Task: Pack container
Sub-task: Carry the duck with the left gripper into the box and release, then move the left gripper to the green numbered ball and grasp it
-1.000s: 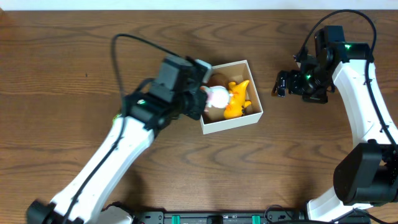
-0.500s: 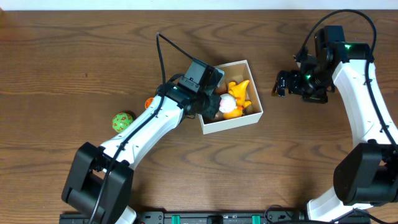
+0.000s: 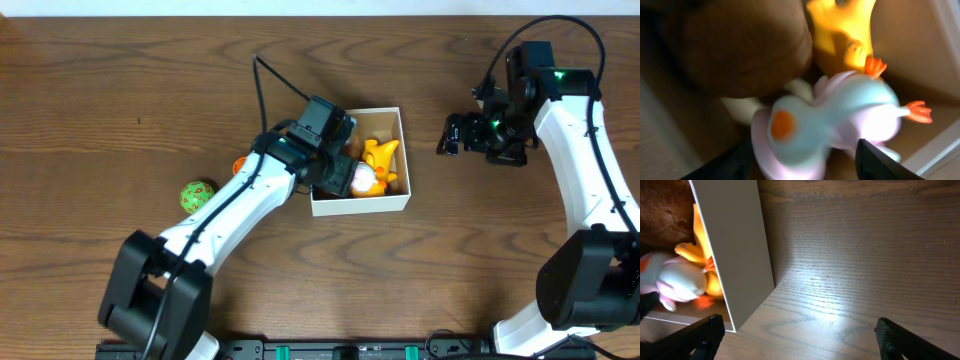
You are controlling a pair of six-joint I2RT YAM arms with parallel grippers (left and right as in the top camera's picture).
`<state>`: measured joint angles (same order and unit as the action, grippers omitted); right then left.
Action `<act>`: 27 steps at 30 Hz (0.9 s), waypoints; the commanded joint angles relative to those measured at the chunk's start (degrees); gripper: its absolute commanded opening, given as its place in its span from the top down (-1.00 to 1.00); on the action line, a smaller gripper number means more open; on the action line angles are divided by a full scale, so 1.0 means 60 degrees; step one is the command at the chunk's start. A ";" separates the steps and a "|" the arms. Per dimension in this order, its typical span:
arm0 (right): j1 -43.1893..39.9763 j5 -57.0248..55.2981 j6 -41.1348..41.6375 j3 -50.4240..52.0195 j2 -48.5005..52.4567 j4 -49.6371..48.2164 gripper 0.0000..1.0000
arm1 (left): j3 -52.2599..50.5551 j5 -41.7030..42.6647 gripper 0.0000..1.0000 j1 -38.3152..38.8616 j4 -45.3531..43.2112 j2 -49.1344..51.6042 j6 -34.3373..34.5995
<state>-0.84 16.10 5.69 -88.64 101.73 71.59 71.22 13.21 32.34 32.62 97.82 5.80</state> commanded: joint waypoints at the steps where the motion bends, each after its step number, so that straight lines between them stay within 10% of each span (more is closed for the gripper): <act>1: -0.0047 0.0073 0.0117 0.0047 -0.0117 0.0011 -0.98 | 0.0543 -0.0131 -0.37 -0.0029 -0.0033 -0.0903 -0.0018; 13: -0.0047 0.0073 0.0117 0.0047 -0.0117 0.0033 -0.99 | 0.0546 -0.0310 -0.14 -0.0047 0.0736 -0.1512 0.0299; 27: -0.0047 0.0073 0.0113 0.0047 -0.0117 0.0222 -0.98 | 0.0495 -0.2138 -0.41 -0.2834 0.3355 -0.1963 0.0302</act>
<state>-0.84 16.10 5.69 -88.64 101.73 72.66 73.71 2.94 19.97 50.98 86.13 7.55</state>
